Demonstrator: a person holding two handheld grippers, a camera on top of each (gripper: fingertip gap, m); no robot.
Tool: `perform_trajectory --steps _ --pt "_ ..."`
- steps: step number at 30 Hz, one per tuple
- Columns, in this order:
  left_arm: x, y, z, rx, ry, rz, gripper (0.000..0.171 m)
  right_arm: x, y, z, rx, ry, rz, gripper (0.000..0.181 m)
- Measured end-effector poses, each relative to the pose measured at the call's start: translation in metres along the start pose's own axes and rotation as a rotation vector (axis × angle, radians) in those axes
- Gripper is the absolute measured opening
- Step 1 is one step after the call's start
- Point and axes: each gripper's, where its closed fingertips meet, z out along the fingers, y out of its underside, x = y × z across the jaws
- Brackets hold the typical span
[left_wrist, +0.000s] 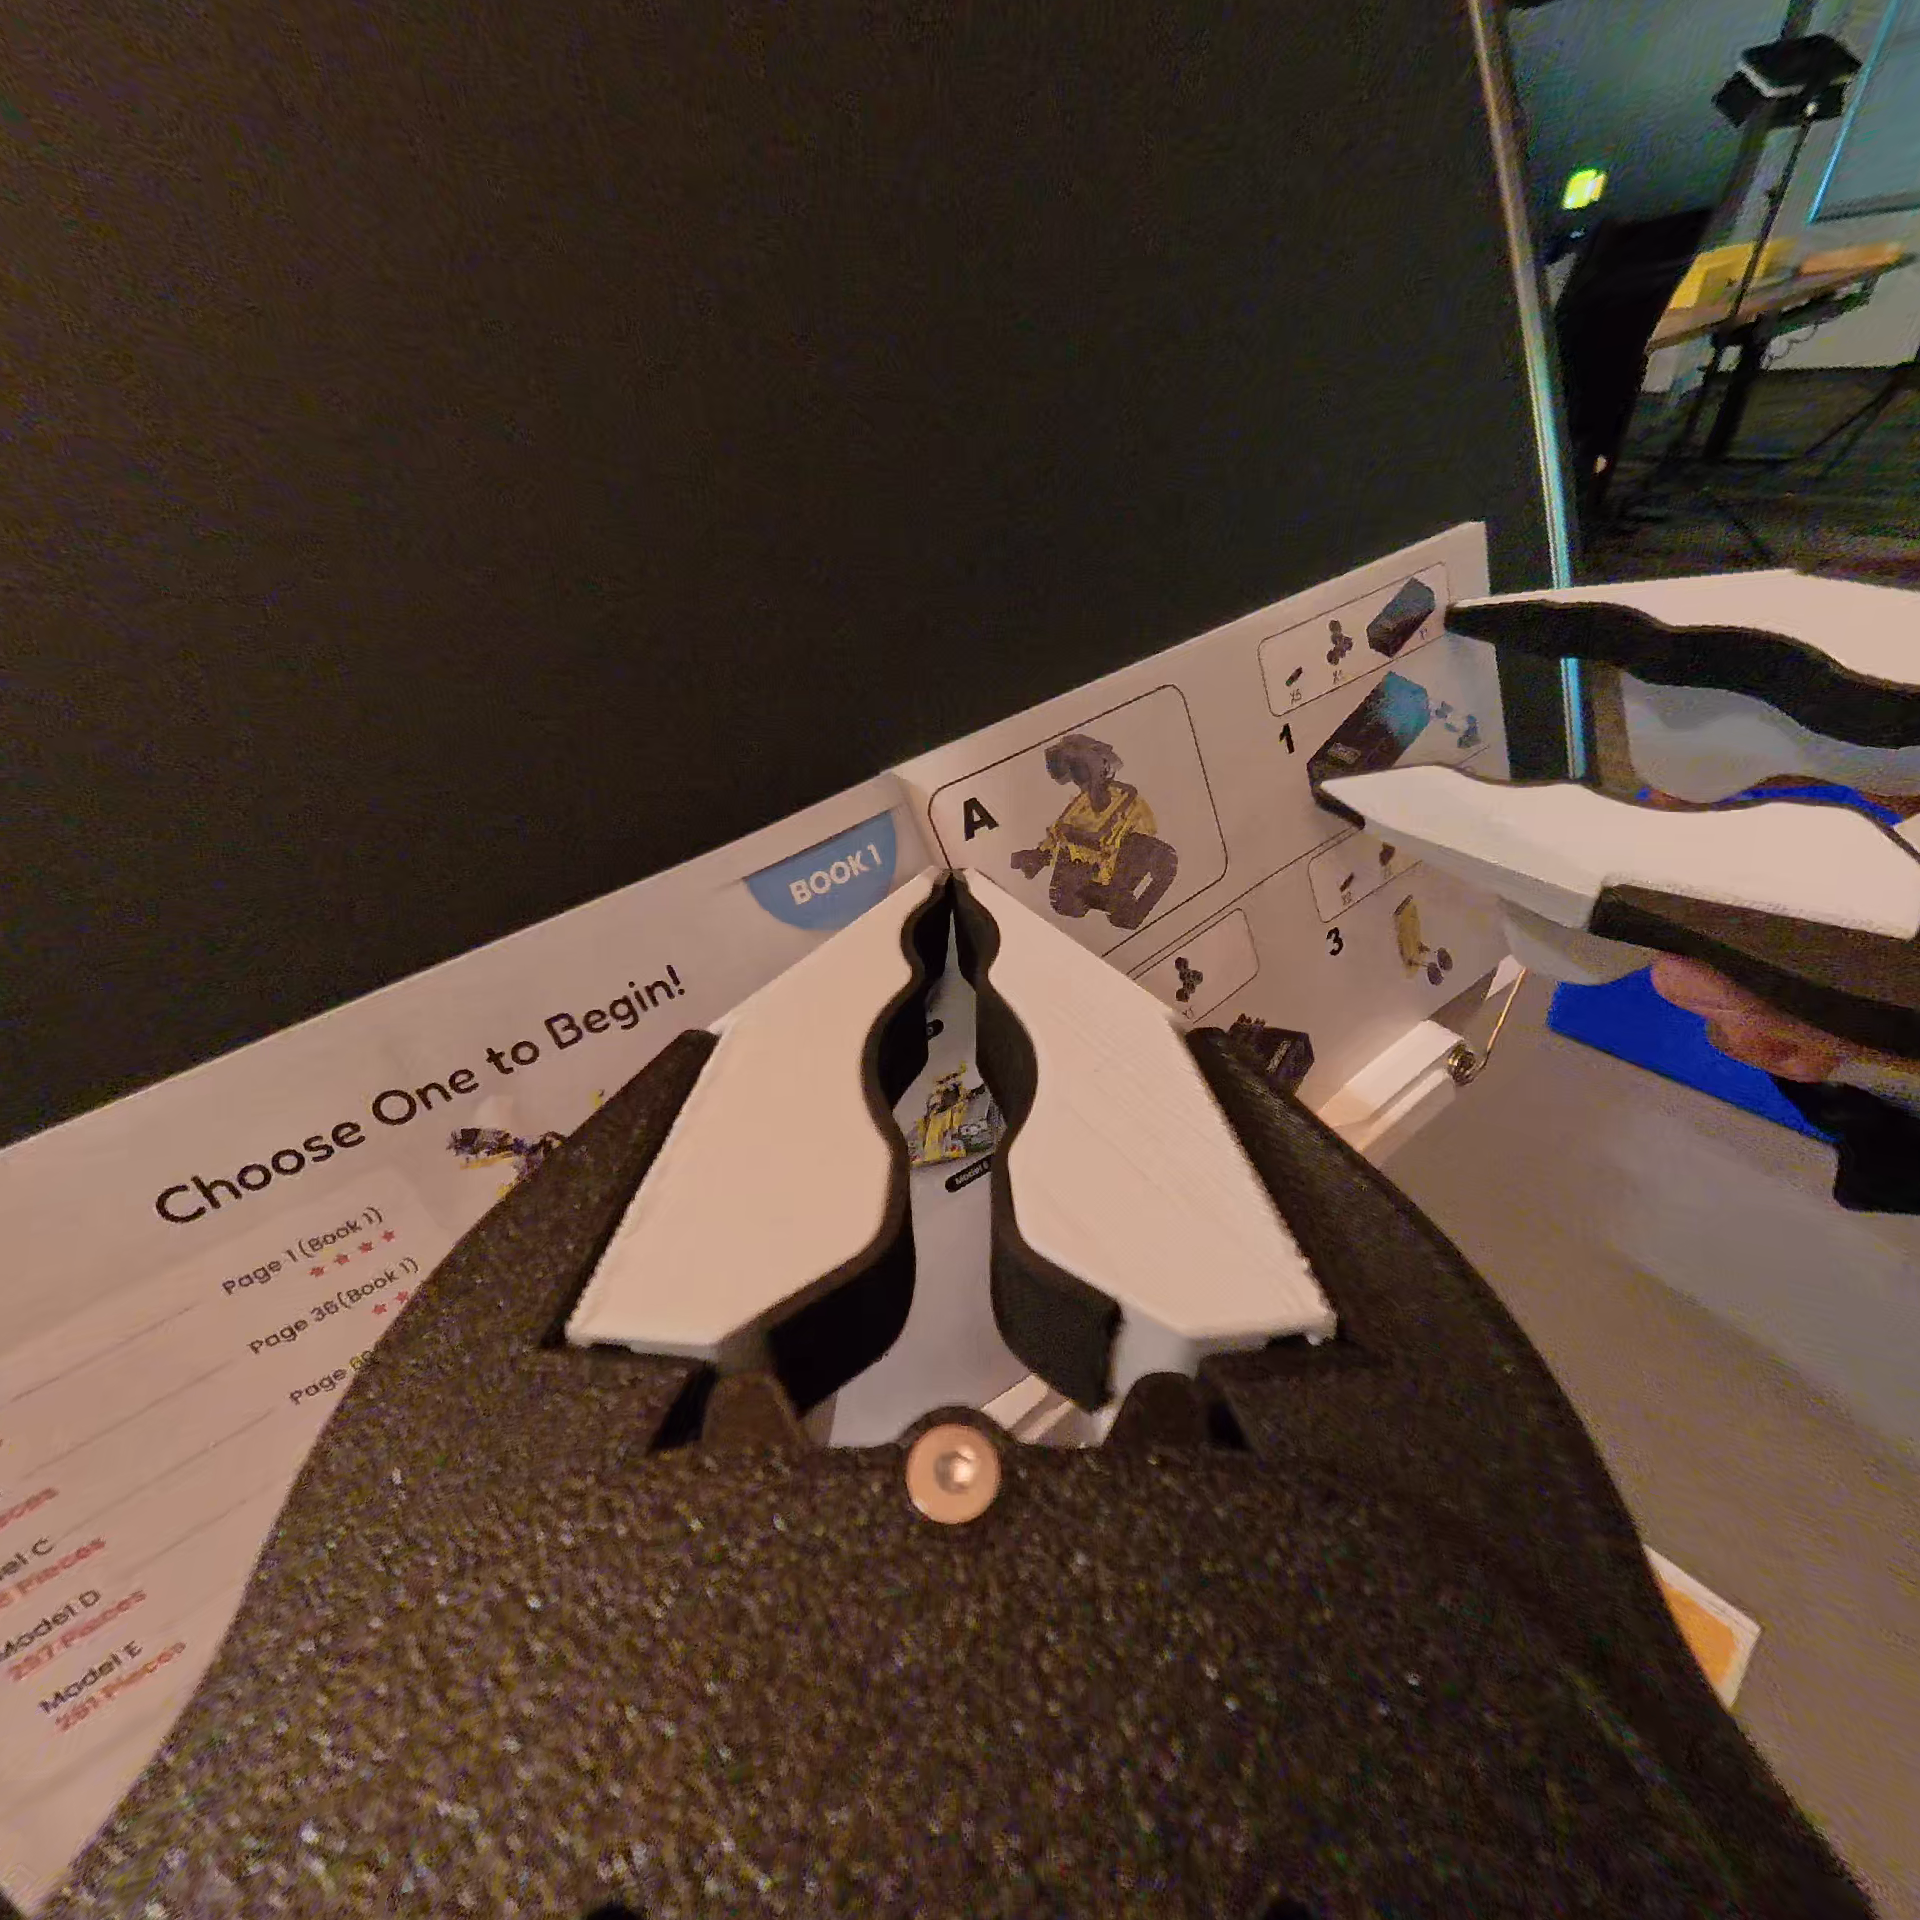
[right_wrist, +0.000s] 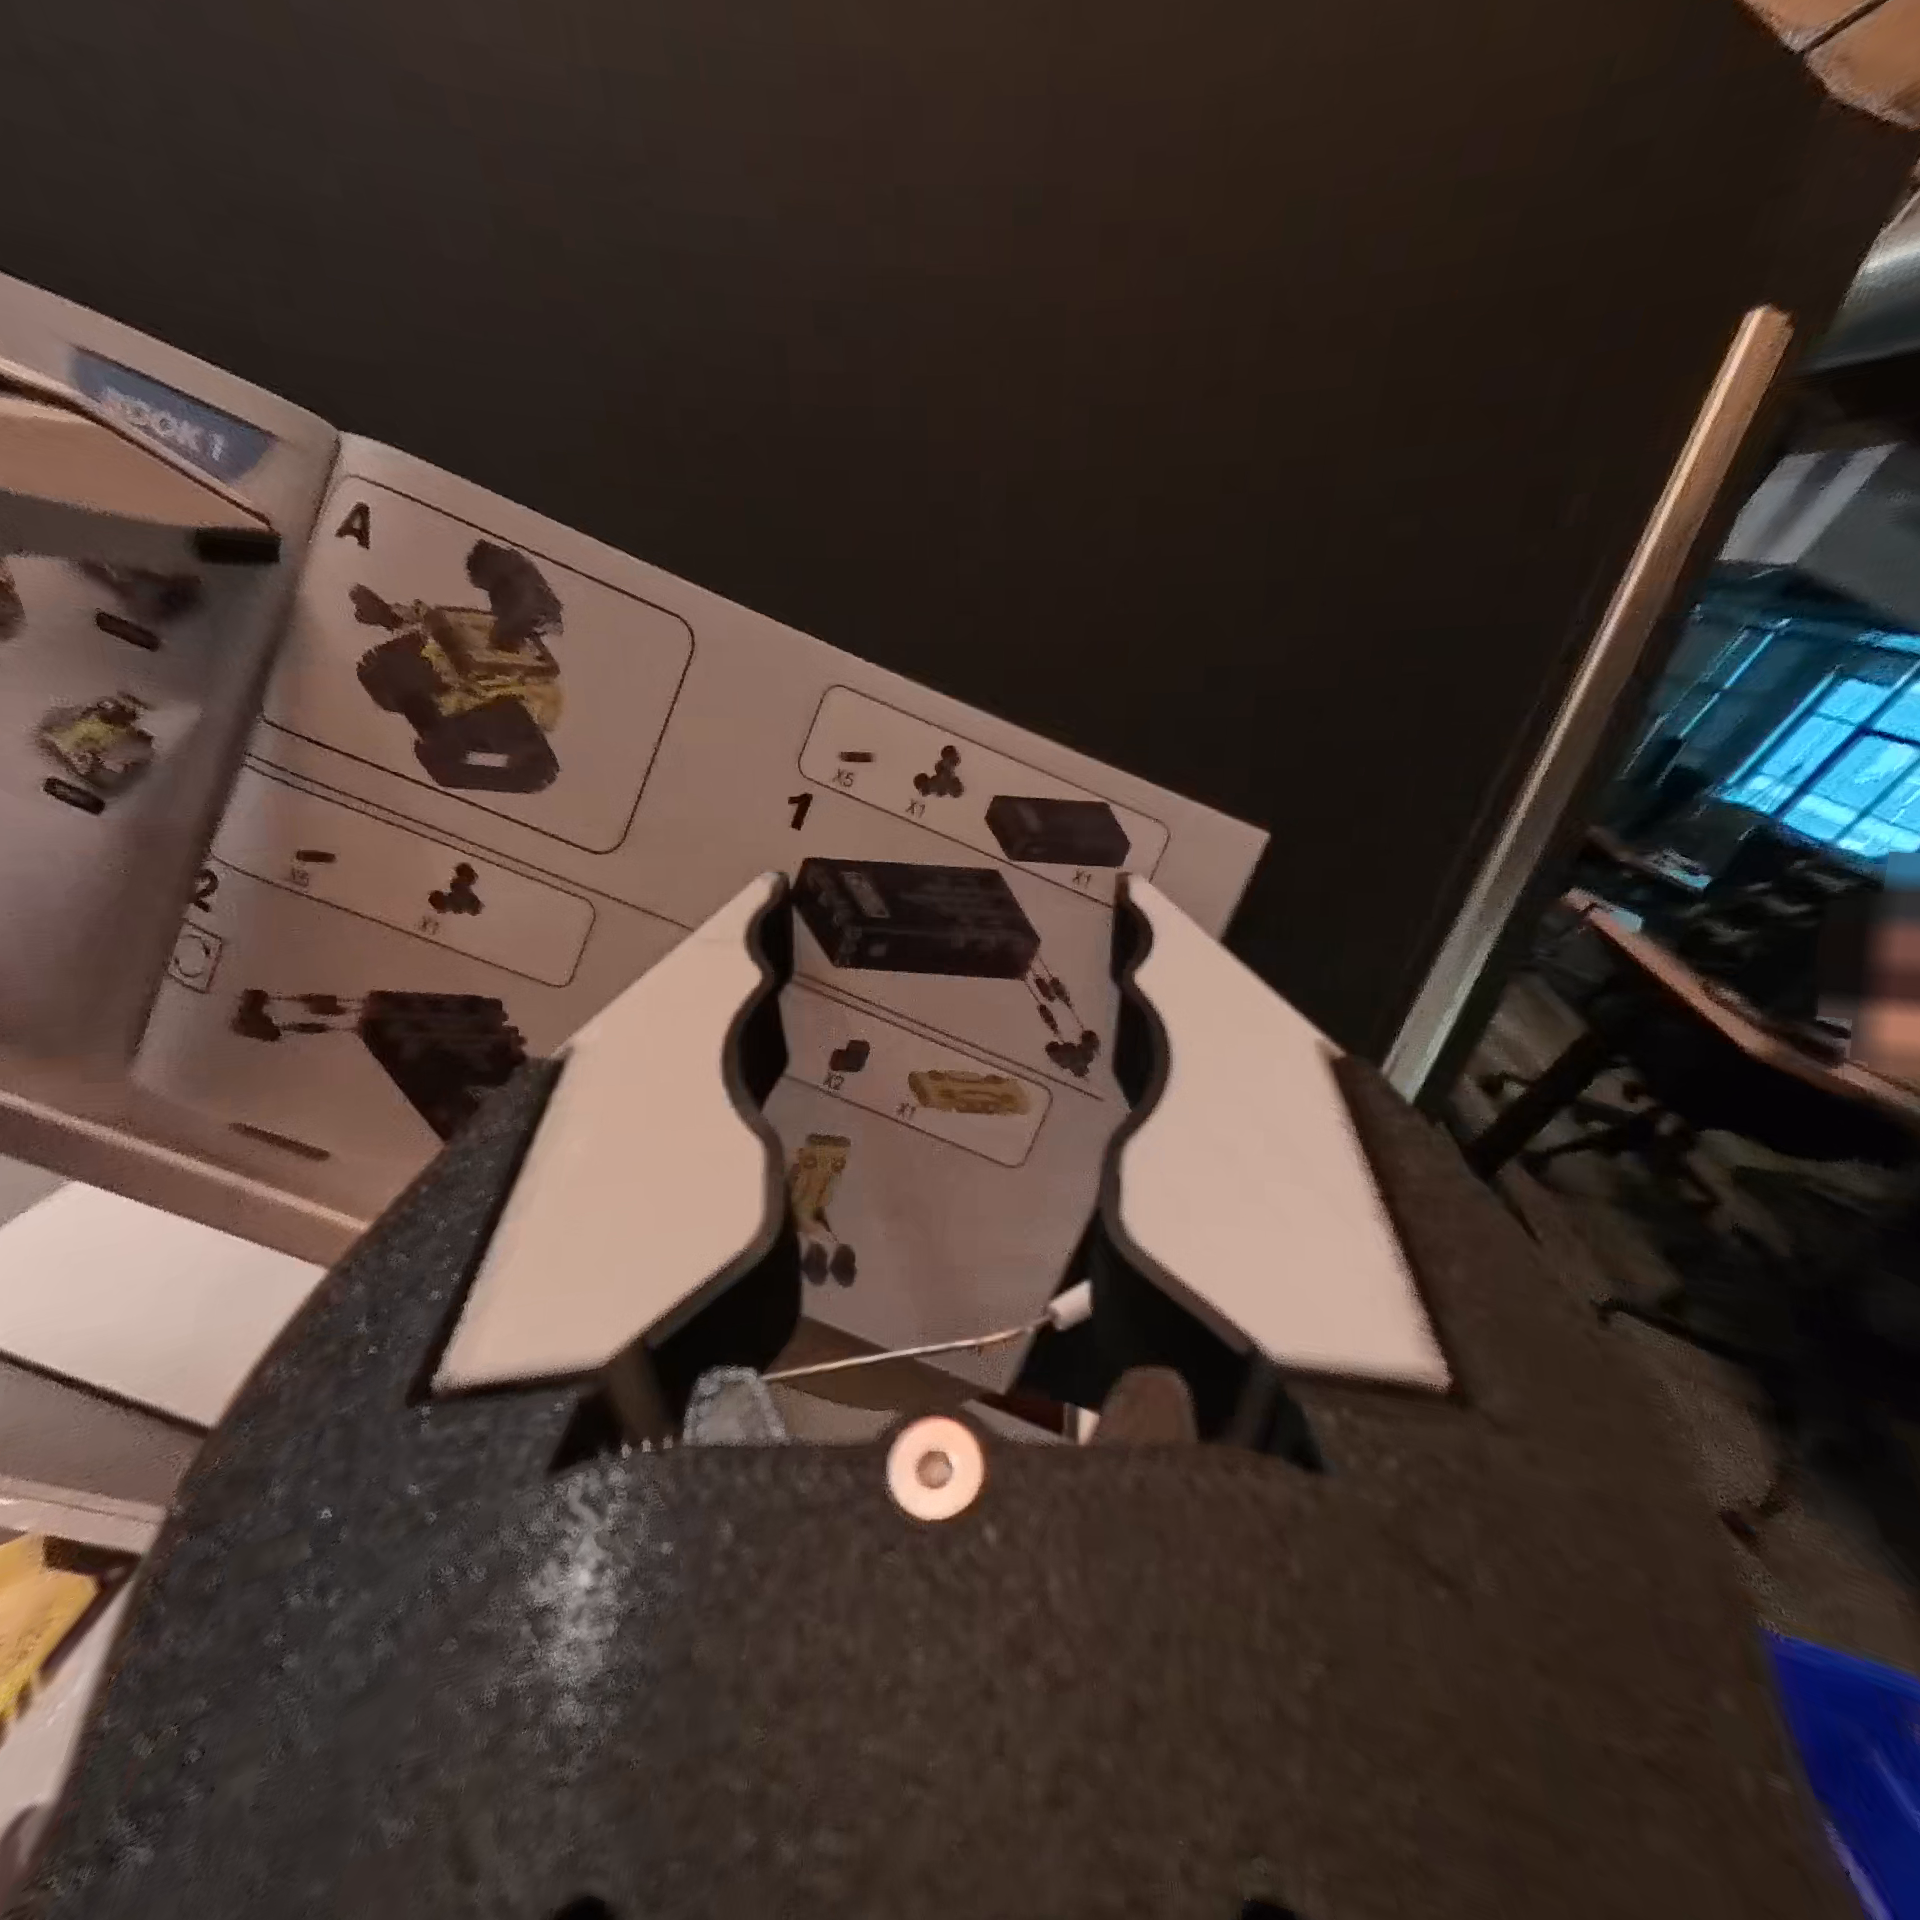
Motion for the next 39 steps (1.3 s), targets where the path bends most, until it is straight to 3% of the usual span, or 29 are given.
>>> perform_trajectory --steps 10,17,26,31,32,34,36,39 --pt "0.001 0.001 0.000 -0.007 0.013 -0.005 0.000 0.000 -0.006 -0.002 0.000 -0.083 0.156 0.063" --pt "0.001 0.001 -0.001 -0.011 0.007 0.009 0.000 0.006 -0.011 -0.002 0.031 0.015 0.102 0.063" --pt "0.001 0.001 0.000 -0.009 0.019 -0.004 0.000 -0.011 -0.007 0.004 -0.020 -0.025 0.136 0.076" --pt "0.001 0.002 0.000 -0.010 0.019 -0.005 0.000 -0.036 -0.012 0.003 -0.038 -0.119 0.171 0.071" --pt "0.001 0.002 0.000 -0.011 0.020 -0.005 0.000 -0.040 -0.013 0.002 -0.036 -0.137 0.183 0.066" --pt "0.001 0.002 0.000 -0.012 0.025 -0.008 0.000 -0.061 -0.014 -0.001 -0.041 -0.240 0.220 0.036" --pt "0.001 0.002 -0.001 -0.012 0.032 -0.012 0.000 -0.079 -0.012 -0.003 -0.055 -0.318 0.284 0.033" --pt "0.003 0.001 -0.003 -0.017 0.057 -0.030 0.000 -0.086 -0.013 -0.002 -0.041 -0.306 0.271 0.033"
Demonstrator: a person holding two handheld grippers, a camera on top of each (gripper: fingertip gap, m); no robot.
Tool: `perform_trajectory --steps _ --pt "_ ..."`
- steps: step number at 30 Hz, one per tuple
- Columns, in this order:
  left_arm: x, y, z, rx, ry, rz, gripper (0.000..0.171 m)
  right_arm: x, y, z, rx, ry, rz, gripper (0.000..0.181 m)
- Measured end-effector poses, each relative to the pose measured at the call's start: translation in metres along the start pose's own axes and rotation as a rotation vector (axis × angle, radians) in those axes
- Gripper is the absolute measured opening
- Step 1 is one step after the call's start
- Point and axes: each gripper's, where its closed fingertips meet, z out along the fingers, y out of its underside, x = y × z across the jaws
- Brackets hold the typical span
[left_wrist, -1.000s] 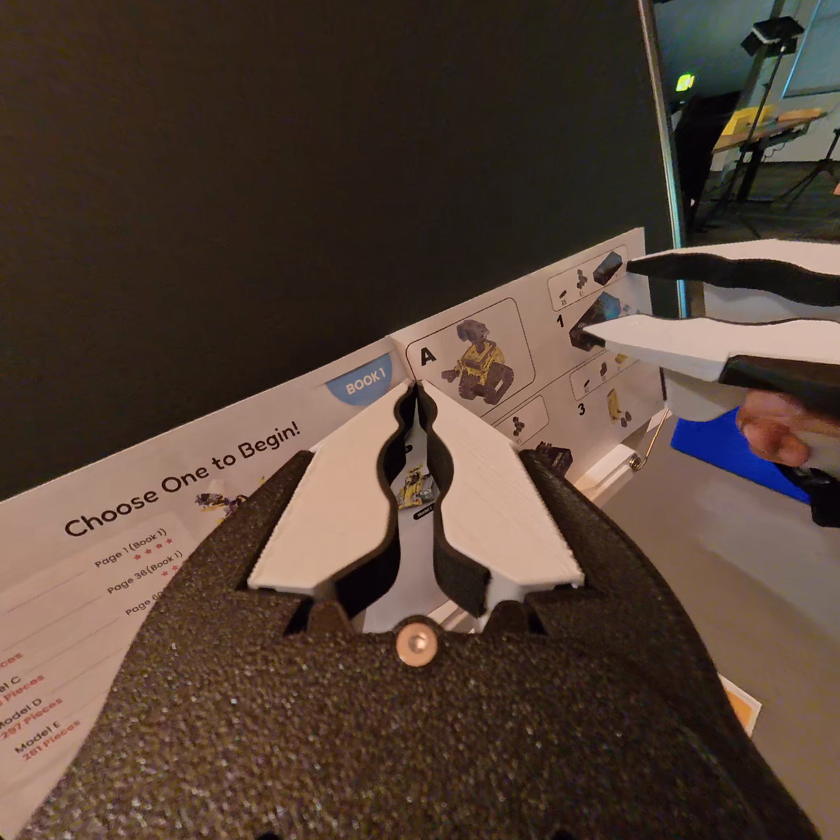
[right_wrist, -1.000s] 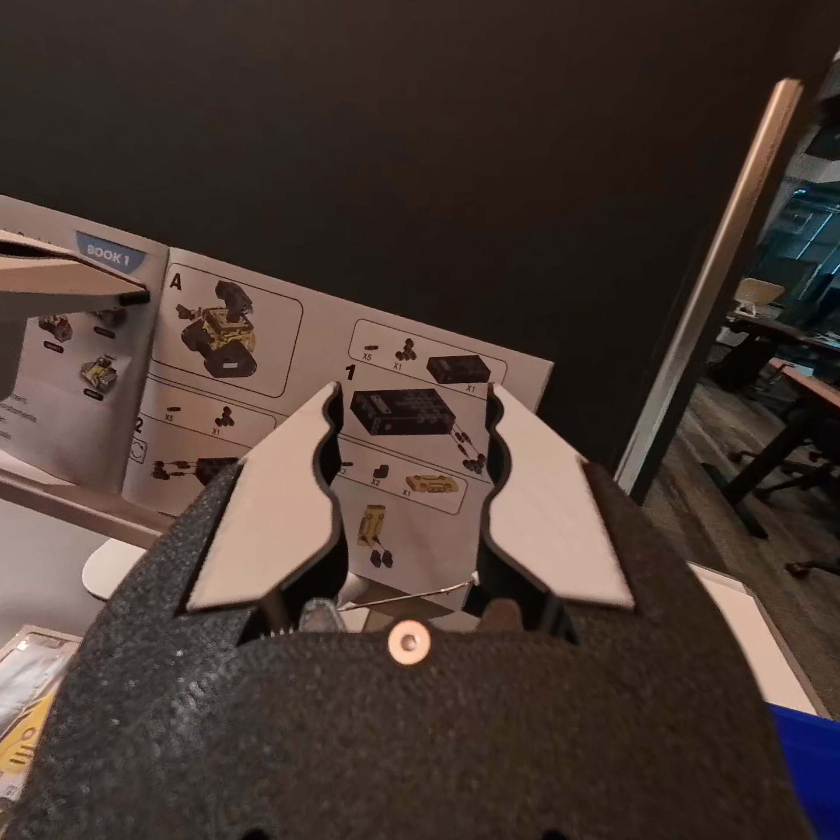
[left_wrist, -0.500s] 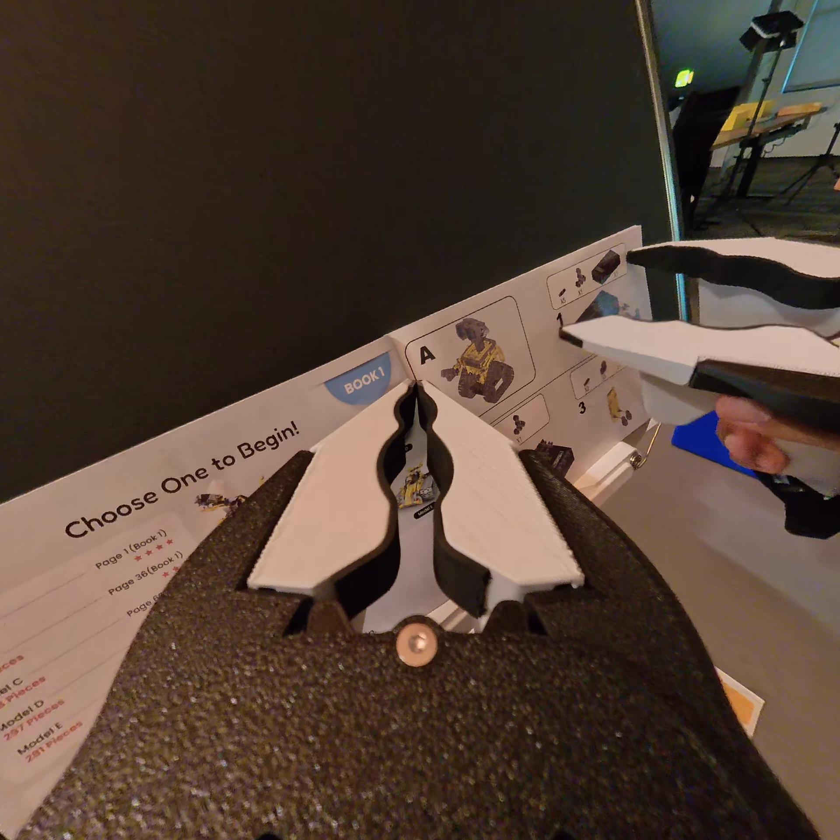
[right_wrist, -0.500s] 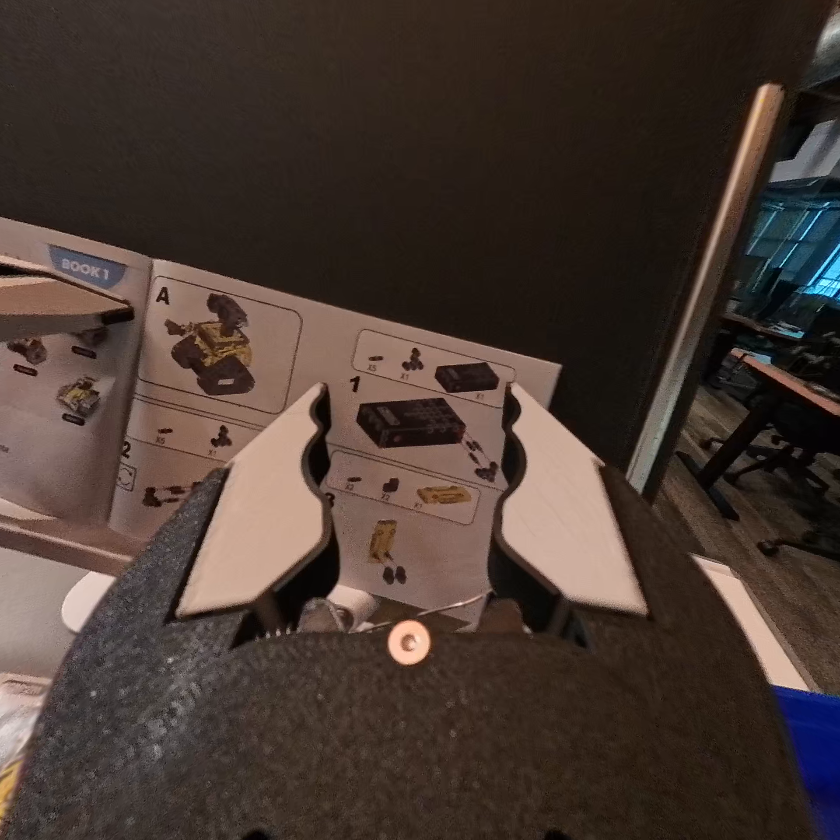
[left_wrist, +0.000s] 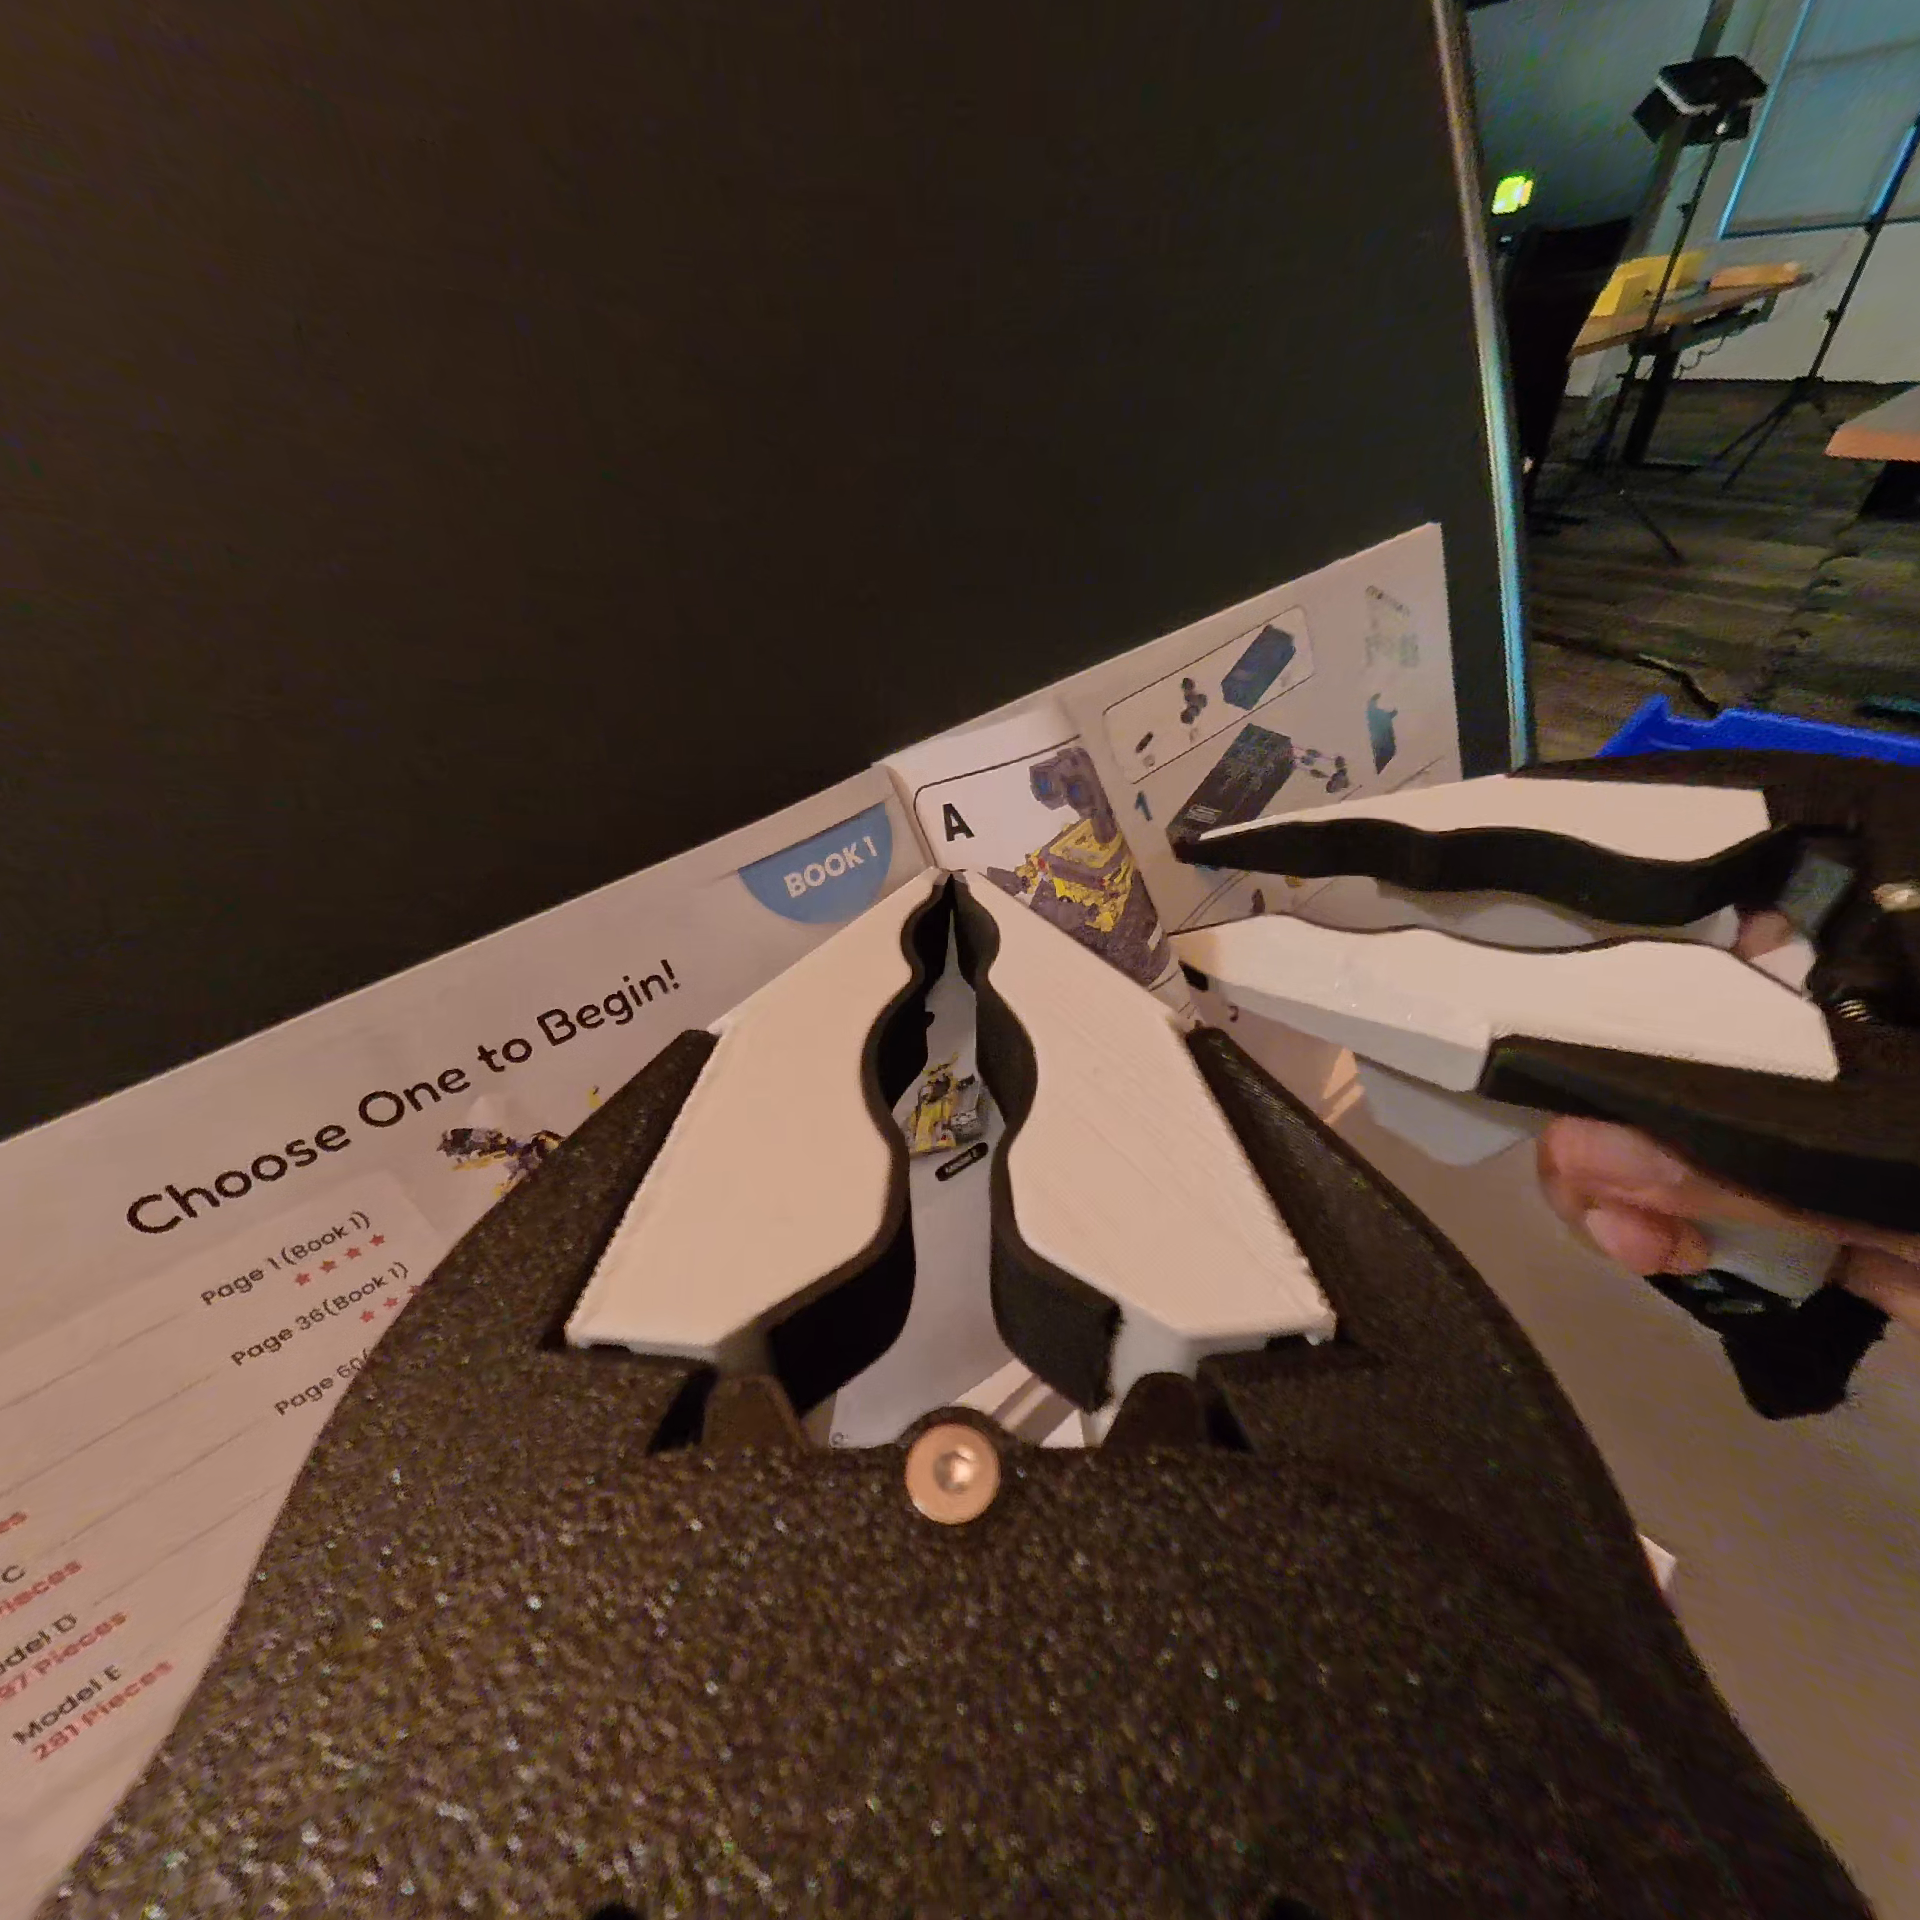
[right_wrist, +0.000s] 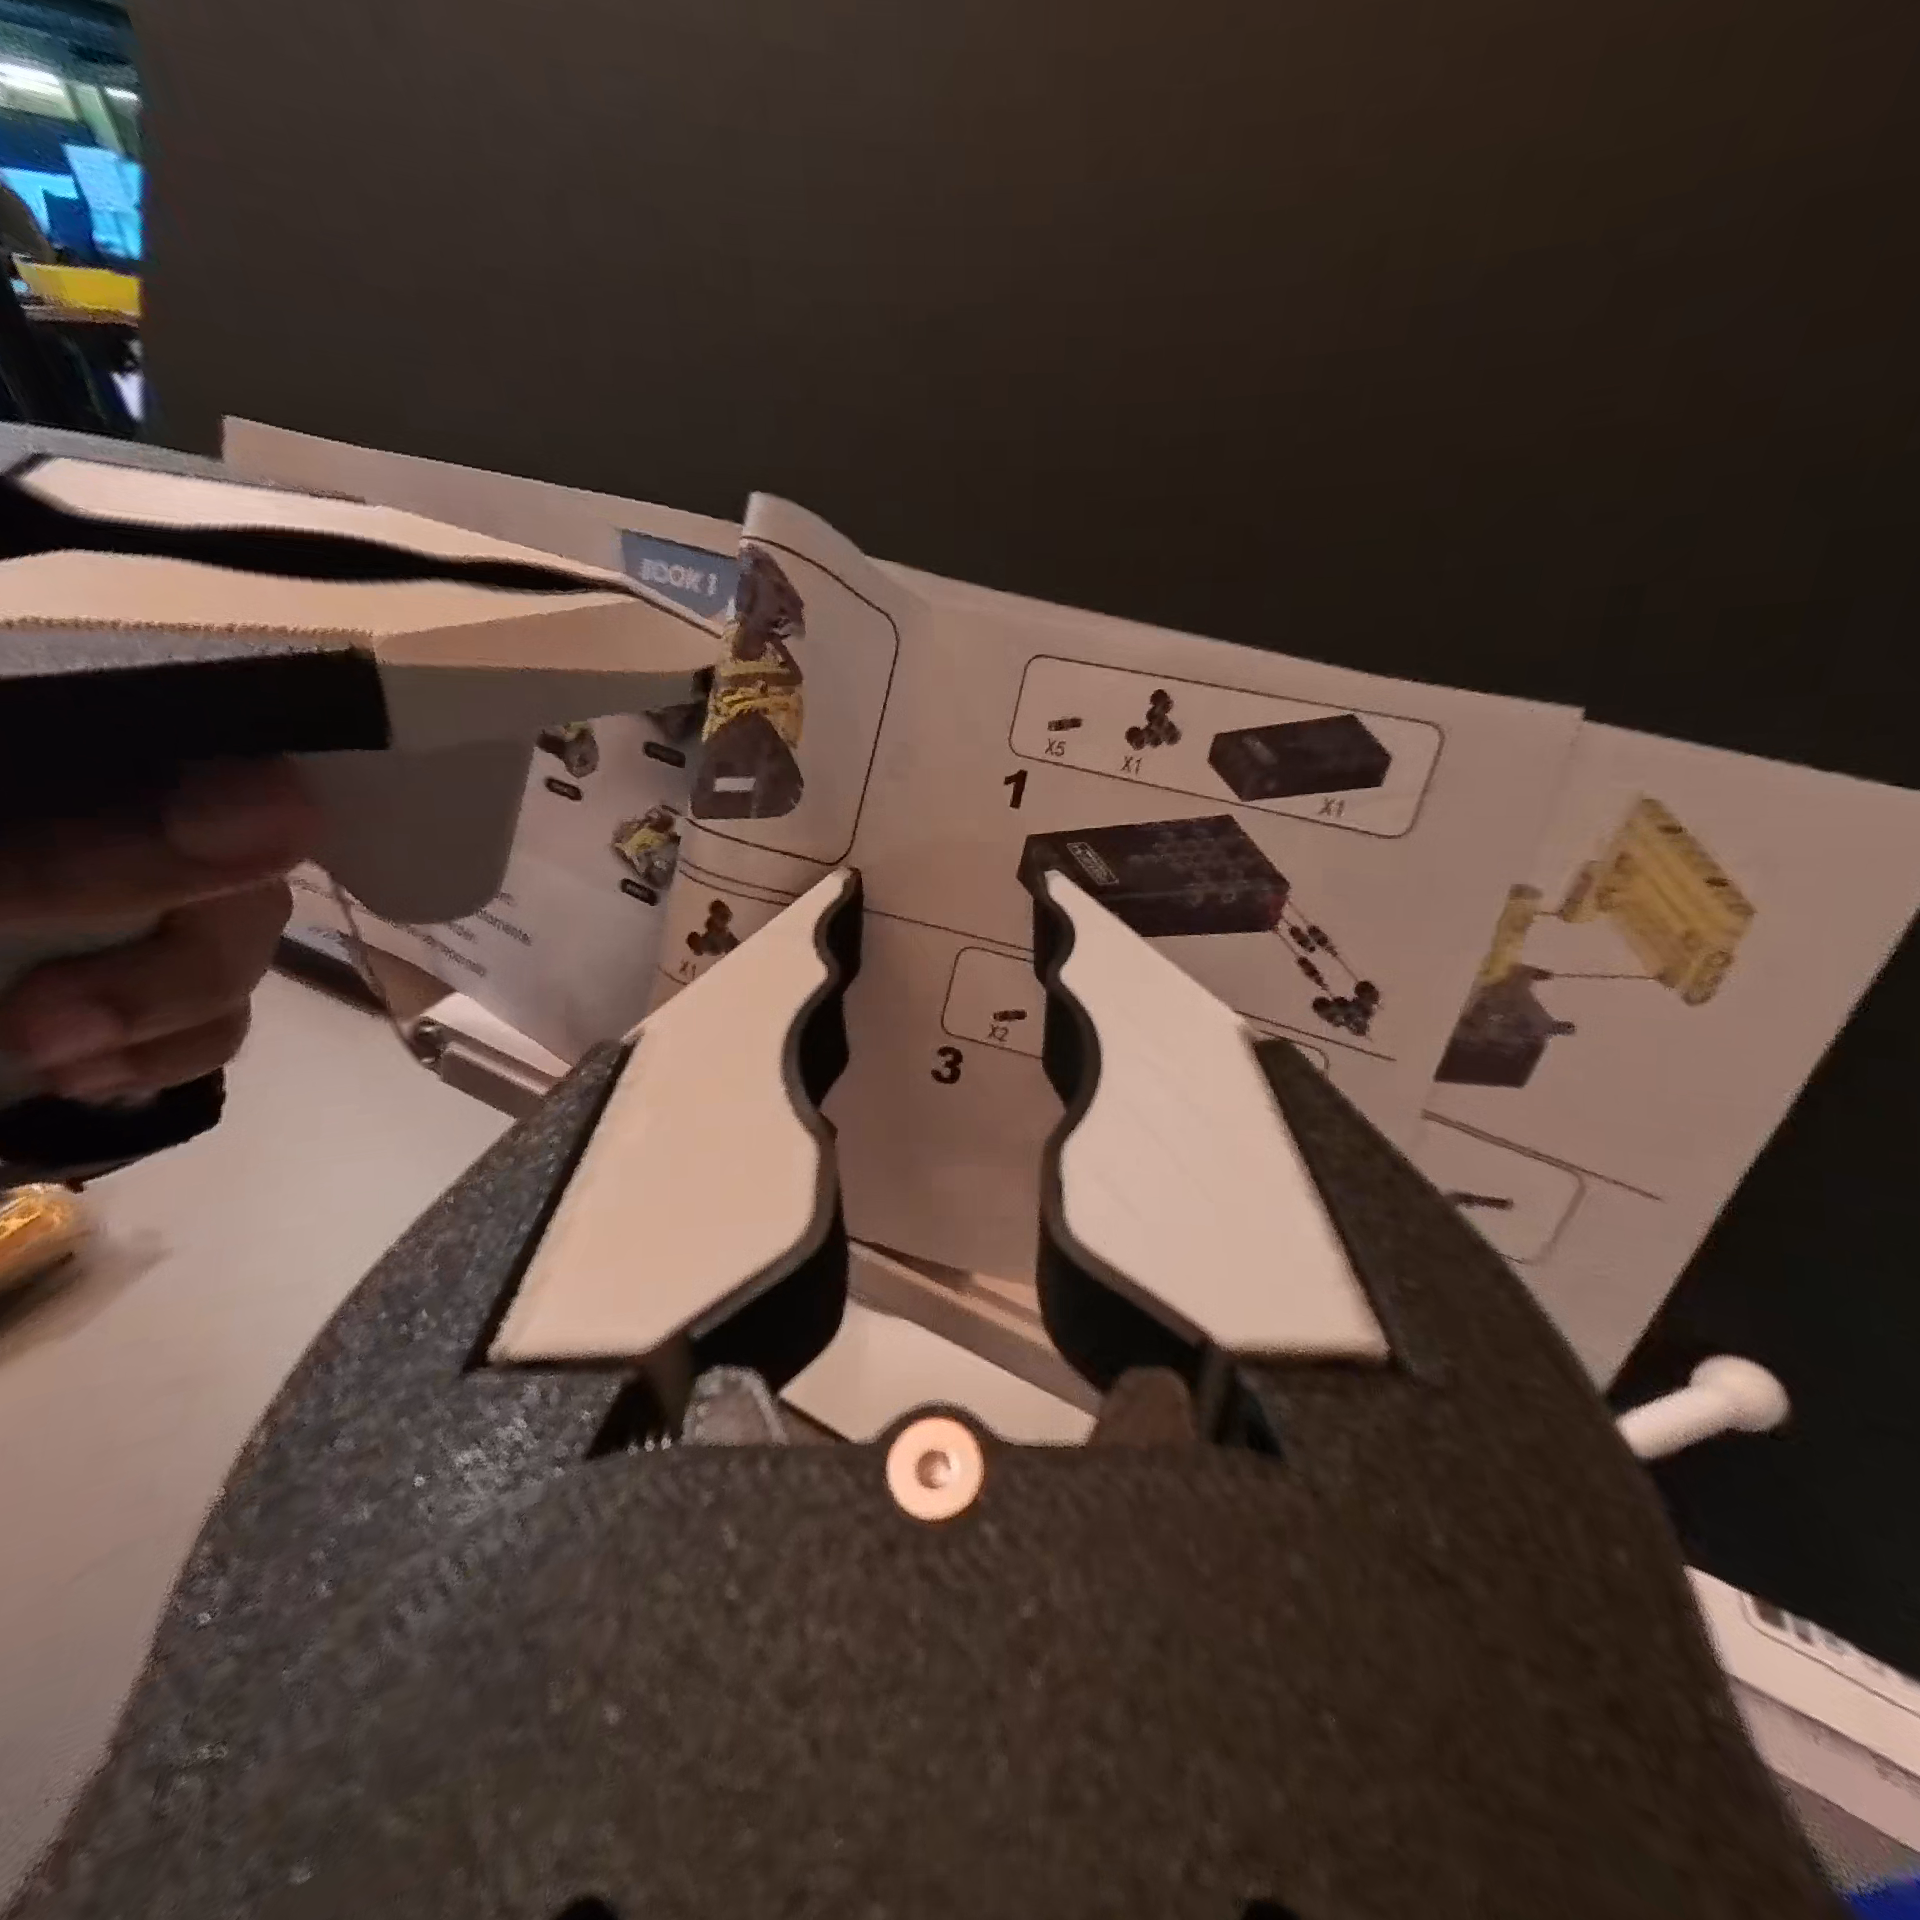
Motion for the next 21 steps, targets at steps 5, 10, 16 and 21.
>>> perform_trajectory --steps 5,10,16,21 --pt "-0.002 -0.007 -0.011 0.006 0.047 0.004 0.000 -0.024 -0.003 0.003 0.009 -0.096 0.022 0.033" --pt "-0.002 -0.016 -0.034 0.026 0.196 -0.055 0.000 -0.042 -0.006 0.003 0.016 -0.171 0.012 0.033" --pt "0.012 -0.014 -0.060 -0.041 0.393 -0.119 0.026 -0.061 -0.008 0.002 0.014 -0.229 -0.035 0.034" --pt "-0.011 0.005 -0.038 -0.116 0.195 -0.065 0.030 -0.073 -0.009 -0.002 0.000 -0.289 -0.068 0.035"
